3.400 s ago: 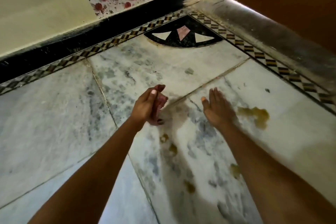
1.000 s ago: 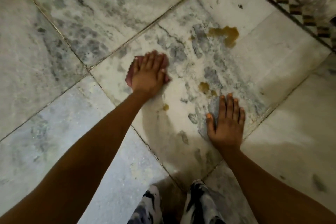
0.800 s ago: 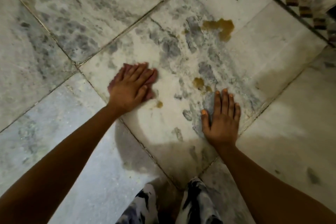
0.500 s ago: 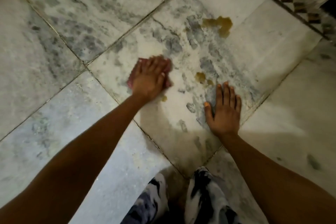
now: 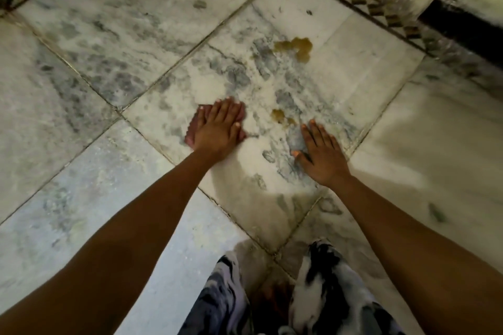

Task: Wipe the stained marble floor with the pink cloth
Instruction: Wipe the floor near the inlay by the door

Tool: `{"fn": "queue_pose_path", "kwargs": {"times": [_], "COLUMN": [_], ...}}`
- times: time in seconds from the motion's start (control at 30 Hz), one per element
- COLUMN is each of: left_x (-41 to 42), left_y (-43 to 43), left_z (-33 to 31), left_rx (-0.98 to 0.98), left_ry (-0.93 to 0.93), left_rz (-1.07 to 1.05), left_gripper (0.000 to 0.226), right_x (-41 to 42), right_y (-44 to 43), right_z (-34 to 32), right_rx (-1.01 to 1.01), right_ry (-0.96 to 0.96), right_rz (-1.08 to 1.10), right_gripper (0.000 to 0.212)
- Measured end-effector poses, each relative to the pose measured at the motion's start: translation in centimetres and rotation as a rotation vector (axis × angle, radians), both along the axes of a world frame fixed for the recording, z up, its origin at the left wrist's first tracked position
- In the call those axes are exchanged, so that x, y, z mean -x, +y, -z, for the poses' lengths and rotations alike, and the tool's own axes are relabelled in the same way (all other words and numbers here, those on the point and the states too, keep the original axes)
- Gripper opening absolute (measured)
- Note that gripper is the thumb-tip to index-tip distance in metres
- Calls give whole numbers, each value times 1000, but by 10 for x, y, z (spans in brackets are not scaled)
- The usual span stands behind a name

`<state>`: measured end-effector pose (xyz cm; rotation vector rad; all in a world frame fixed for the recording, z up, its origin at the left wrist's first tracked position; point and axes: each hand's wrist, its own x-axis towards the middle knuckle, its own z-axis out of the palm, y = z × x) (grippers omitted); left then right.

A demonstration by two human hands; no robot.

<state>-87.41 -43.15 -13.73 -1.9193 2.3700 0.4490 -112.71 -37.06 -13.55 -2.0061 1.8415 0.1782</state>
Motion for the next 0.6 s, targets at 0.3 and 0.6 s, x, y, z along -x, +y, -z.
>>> {"fn": "queue_pose_path", "kwargs": {"times": [0.3,0.6], "left_x": [-56,11], "left_y": [55,-26], "left_z": [2,-3], "left_rx": [31,-27], "left_ry": [-22,45], "left_rz": [217,-19], "left_gripper": [59,54], "right_x": [1,28], "right_y": [1,5], "right_z": [-8,-9], "right_rx": [-24,75], "right_ry": [-3,63], "right_rz": [-7,112], "right_gripper": [67,86]}}
